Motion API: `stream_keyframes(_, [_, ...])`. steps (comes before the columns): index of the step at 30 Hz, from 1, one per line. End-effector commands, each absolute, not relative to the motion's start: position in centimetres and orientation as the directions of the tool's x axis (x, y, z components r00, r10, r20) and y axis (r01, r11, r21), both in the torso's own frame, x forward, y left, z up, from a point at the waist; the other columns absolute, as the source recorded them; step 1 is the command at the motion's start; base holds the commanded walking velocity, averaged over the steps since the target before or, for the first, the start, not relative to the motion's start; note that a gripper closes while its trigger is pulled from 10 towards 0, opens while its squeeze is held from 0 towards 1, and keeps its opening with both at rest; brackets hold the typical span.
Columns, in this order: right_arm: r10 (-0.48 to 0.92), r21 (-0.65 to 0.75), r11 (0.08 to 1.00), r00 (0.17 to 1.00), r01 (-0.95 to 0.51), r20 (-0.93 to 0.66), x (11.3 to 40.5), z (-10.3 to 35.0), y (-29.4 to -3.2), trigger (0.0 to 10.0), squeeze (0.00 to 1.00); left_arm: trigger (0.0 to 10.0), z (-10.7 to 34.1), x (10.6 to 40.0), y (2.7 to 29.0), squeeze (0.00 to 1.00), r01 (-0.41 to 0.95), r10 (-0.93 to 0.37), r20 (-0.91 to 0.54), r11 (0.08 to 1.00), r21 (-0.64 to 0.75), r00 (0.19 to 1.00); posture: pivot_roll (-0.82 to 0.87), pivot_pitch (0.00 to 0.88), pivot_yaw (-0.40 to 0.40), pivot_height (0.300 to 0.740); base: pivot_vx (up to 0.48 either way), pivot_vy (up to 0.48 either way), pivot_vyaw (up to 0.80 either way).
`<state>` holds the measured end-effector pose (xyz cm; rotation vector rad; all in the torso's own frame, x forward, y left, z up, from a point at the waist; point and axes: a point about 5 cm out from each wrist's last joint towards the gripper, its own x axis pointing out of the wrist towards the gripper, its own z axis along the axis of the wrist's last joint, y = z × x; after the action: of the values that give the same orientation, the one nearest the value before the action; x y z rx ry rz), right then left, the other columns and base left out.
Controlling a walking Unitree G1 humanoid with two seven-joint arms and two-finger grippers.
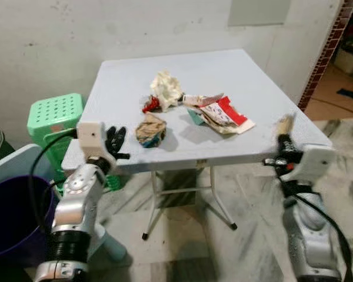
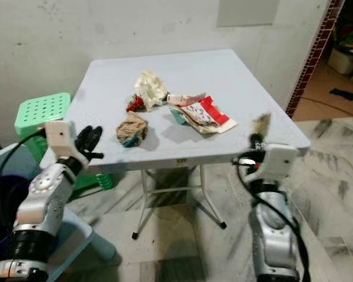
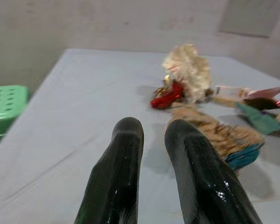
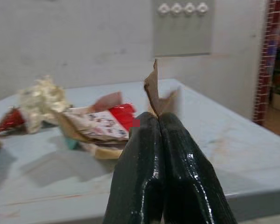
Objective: Picking trash to rubbish bin
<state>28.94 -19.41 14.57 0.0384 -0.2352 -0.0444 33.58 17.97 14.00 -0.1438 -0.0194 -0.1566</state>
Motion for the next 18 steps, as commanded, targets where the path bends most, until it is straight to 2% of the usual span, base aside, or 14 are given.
stream_keyframes(1, [-0.058, 0.031, 0.998, 0.967, 0.052, 0.247, 29.0, 15.0, -19.8, 10.0, 0.0, 10.0, 14.0, 33.7, 17.2, 0.0, 0.175, -0.174, 0.021, 0.976, -0.127, 0.985, 0.06, 0.0, 0.085, 0.715, 0.0, 0.0, 0.0])
stream_keyframes(2, [-0.058, 0.034, 0.998, 0.967, 0.051, 0.247, 29.0, 14.9, -19.8, 10.0, 0.0, 10.0, 13.9, 33.7, 17.2, 0.0, 0.175, -0.174, 0.016, 0.977, -0.122, 0.985, 0.06, 0.0, 0.087, 0.715, 0.0, 0.0, 0.0])
stream_keyframes(11, [-0.049, 0.028, 0.999, 0.97, 0.043, 0.239, 29.0, 14.5, -19.4, 10.0, 0.0, 10.0, 13.9, 33.7, 16.8, 0.0, 0.196, -0.197, 0.0, 0.975, -0.104, 0.98, 0.07, 0.003, 0.094, 0.715, 0.0, 0.0, 0.8])
stream_keyframes(13, [-0.061, 0.072, 0.996, 0.972, 0.046, 0.229, 29.0, 14.4, -19.4, 10.0, 0.0, 10.0, 14.0, 33.6, 16.8, 0.0, 0.195, -0.196, 0.001, 0.975, -0.103, 0.981, 0.07, 0.011, 0.094, 0.715, 0.0, 0.0, 0.0])
stream_keyframes(18, [-0.042, 0.042, 0.999, 0.974, 0.033, 0.222, 28.9, 14.6, -19.6, 10.0, 0.0, 10.0, 14.4, 33.3, 18.0, 0.0, 0.173, -0.172, 0.01, 0.982, -0.081, 0.985, 0.09, 0.074, 0.081, 0.715, 0.0, 0.0, 0.0])
